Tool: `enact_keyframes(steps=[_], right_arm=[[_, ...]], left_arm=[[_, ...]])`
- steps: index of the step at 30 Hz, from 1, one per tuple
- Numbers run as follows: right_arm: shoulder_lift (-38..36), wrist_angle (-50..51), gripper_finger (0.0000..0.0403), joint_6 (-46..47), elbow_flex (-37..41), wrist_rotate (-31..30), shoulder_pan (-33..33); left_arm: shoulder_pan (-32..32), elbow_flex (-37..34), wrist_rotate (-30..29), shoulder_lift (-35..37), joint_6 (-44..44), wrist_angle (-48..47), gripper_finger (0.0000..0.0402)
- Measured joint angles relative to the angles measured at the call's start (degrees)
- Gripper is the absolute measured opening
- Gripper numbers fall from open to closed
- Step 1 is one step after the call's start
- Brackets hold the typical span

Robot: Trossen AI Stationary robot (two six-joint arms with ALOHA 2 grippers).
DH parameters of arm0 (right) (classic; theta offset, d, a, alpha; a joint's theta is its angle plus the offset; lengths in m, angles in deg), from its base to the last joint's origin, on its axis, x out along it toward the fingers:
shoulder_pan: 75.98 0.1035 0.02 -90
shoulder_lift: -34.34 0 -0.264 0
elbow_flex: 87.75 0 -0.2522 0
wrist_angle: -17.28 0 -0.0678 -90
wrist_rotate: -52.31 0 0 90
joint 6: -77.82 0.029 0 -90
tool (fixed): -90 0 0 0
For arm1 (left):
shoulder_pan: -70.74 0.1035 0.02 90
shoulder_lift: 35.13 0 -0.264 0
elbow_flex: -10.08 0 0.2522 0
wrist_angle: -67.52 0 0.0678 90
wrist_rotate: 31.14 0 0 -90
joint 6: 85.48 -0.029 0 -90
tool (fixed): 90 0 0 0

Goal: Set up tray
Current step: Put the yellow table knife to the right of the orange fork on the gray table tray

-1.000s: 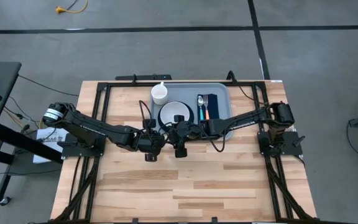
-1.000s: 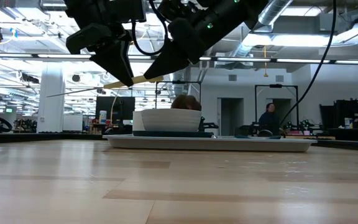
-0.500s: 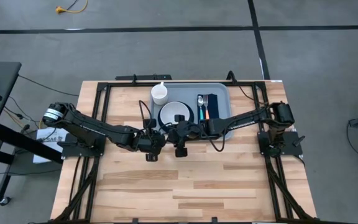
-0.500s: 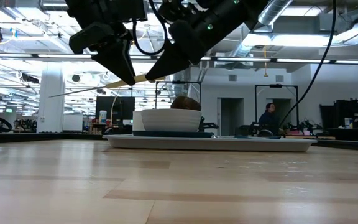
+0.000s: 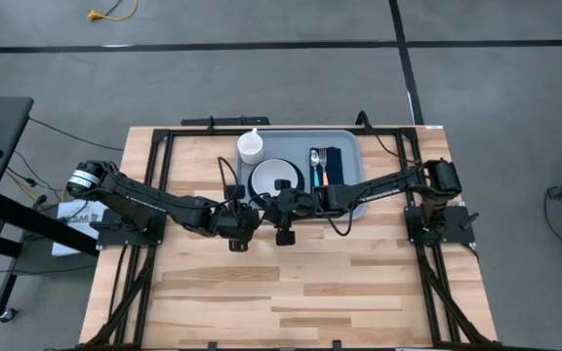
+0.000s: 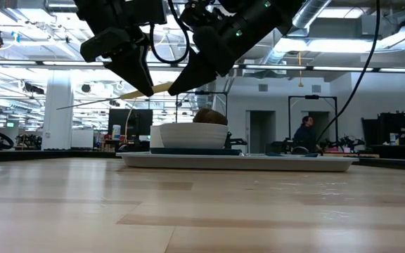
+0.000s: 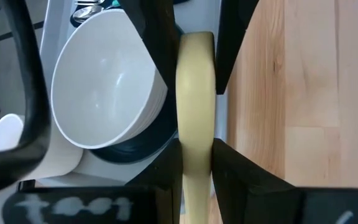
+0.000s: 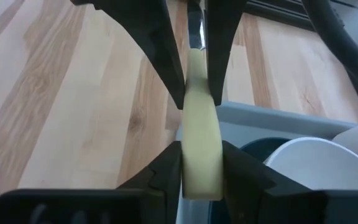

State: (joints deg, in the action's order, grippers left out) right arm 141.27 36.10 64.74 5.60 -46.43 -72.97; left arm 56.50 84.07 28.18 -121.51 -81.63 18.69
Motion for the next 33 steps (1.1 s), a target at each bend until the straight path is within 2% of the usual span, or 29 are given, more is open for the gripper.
enact_keyframes(steps=[7, 12, 20, 33], right_arm=[[0.09, -0.69, 0.0086, -0.26, 0.09, 0.02, 0.08], [0.09, -0.65, 0.0065, -0.28, 0.09, 0.00, 0.08], [0.09, -0.69, 0.0065, -0.48, 0.09, 0.00, 0.08], [0.07, 2.53, 0.0065, 0.01, -0.07, -0.28, -0.14]], left_arm=[[0.00, 0.00, 0.37, 0.00, 0.24, -0.13, 0.0049], [0.00, 0.00, 0.37, 0.00, 0.55, -0.15, 0.0060], [-0.02, 0.00, 0.53, 0.00, 0.50, 0.01, 0.0085], [-0.17, 0.02, 3.41, 0.00, 1.01, -2.29, 0.0089]])
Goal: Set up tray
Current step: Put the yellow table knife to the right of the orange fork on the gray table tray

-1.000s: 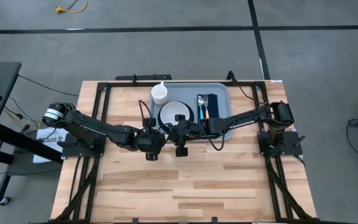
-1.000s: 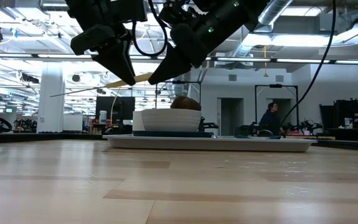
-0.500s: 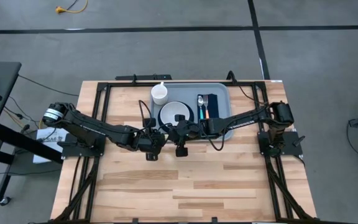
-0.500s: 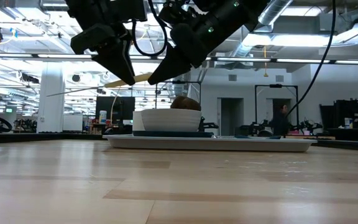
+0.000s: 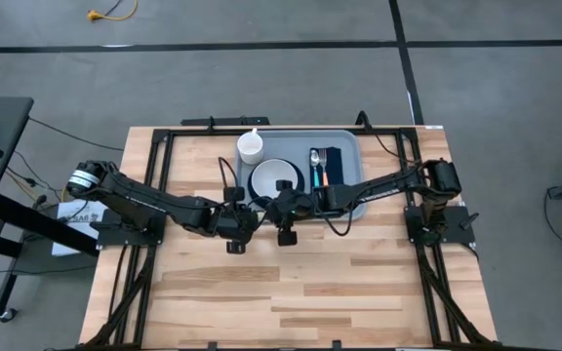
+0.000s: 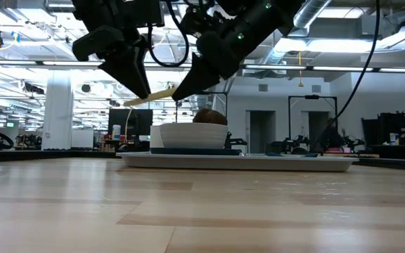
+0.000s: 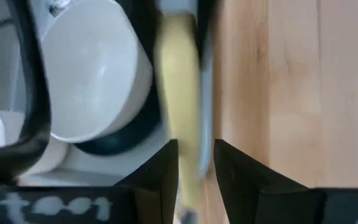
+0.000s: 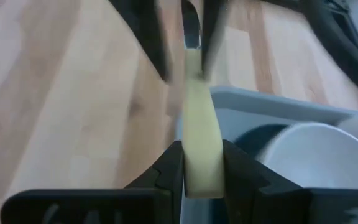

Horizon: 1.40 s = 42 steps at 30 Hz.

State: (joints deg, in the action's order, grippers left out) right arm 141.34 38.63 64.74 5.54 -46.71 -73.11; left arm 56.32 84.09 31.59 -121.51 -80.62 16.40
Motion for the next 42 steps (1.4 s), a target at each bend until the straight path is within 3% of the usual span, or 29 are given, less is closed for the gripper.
enact_keyframes(steps=[8, 16, 22, 29, 42], right_arm=[[0.00, 1.27, 0.0065, 0.32, 0.04, -0.84, -0.20], [0.00, 2.24, 0.0065, 1.09, 0.05, -0.33, -0.11], [-0.55, 2.89, 0.0065, 1.08, 0.10, -0.08, 0.11], [-5.16, 3.21, 0.0065, 1.08, 0.11, -0.08, 0.50], [-17.16, 11.72, 0.0065, 4.88, 0.09, -5.29, -1.63]], left_arm=[[-1.12, 7.20, -1.27, 0.04, 6.07, -12.22, 0.0089], [-6.59, 16.28, -13.33, 0.11, 10.94, -23.00, 0.0089], [-9.85, 19.48, -23.15, 1.09, 19.80, -31.68, 0.0089], [-12.31, 17.85, -24.26, 6.16, 32.28, -37.10, 0.0089], [-15.34, 3.31, -30.50, 17.05, 45.17, -32.77, 0.0090]])
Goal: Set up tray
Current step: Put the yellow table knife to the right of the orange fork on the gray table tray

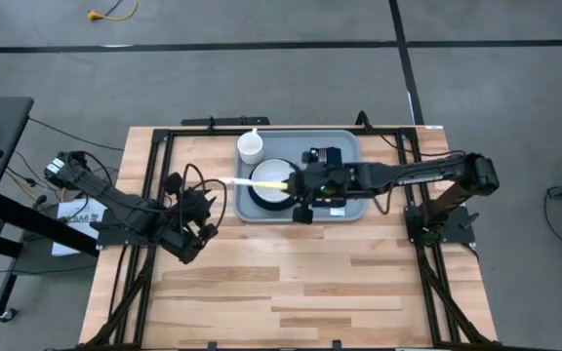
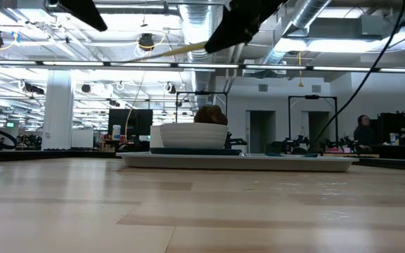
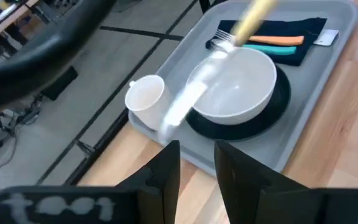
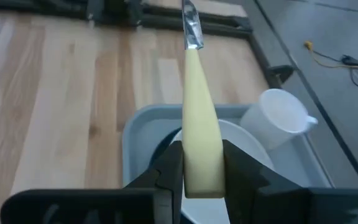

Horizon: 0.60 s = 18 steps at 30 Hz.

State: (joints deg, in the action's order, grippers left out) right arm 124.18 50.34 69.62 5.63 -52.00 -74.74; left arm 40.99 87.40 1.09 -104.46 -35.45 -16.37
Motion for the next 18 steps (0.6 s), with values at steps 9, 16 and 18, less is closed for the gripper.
enact_keyframes(steps=[9, 16, 18], right_arm=[[-7.15, 4.05, 0.0065, 8.99, -0.04, -1.08, -4.86], [-10.18, 13.20, 0.0065, 20.94, -0.04, -8.00, -9.08], [-10.55, 16.36, 0.0065, 24.87, -0.04, -10.32, -9.97]], left_arm=[[-0.05, -17.35, 2.47, 5.40, -8.22, 26.30, 0.0089], [2.22, -27.77, 8.19, 9.67, -23.90, 47.03, 0.0090], [2.91, -29.16, 8.30, 12.36, -27.90, 49.26, 0.0089]])
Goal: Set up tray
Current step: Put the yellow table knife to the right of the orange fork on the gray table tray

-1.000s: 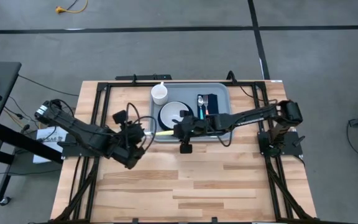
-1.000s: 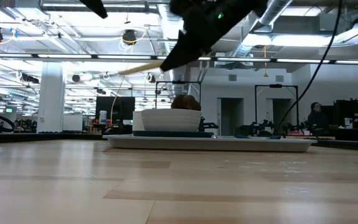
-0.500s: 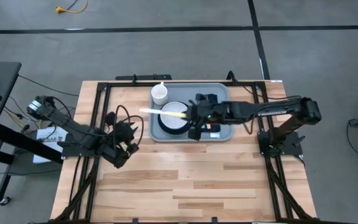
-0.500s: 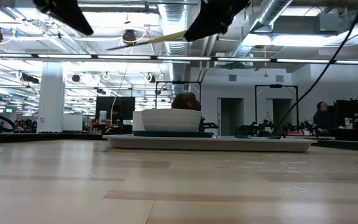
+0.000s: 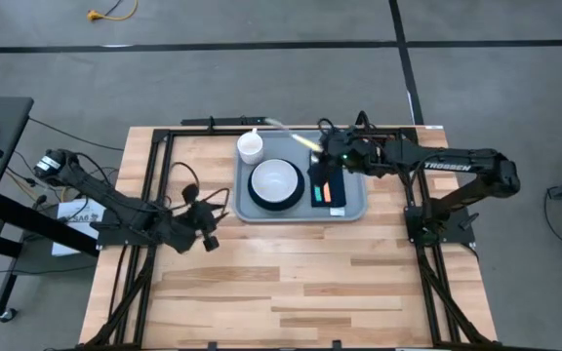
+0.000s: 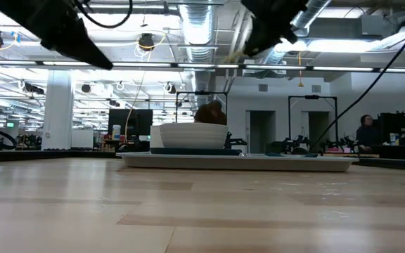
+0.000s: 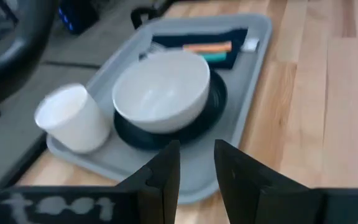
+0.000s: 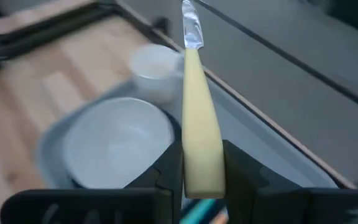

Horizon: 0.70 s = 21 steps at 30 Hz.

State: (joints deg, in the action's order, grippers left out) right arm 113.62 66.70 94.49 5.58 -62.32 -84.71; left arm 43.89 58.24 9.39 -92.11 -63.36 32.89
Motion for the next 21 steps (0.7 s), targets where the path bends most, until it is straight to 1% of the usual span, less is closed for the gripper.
enact_keyframes(steps=[4, 7, 9, 11, 14, 16, 21], right_arm=[[0.00, 6.31, 0.0065, 7.97, 0.00, -3.78, -0.83], [0.51, 10.08, 0.0065, 13.97, 0.00, -6.97, -0.30], [0.66, 11.78, 0.0065, 17.42, 0.02, -7.77, 0.49], [0.59, 12.67, 0.0066, 20.72, 0.00, -8.51, 1.62], [0.52, 15.48, 0.0066, 25.46, 0.00, -9.69, 3.14], [0.37, 18.20, 0.0066, 29.26, 0.00, -11.29, 4.06], [0.58, 27.62, 0.0066, 39.79, 0.00, -15.11, 5.68]], left_arm=[[1.06, -2.14, 0.88, 6.81, -7.42, 3.63, 0.0089], [1.29, -5.49, 4.19, 12.83, -13.48, 10.48, 0.0089], [1.66, -8.34, 8.63, 16.57, -17.20, 16.70, 0.0089], [2.45, -11.25, 14.77, 19.87, -20.65, 22.04, 0.0089], [4.03, -15.12, 21.60, 23.33, -23.62, 27.65, 0.0089], [5.41, -17.37, 23.51, 24.83, -24.68, 30.19, 0.0089], [9.39, -22.70, 23.73, 26.05, -24.92, 35.93, 0.0089]])
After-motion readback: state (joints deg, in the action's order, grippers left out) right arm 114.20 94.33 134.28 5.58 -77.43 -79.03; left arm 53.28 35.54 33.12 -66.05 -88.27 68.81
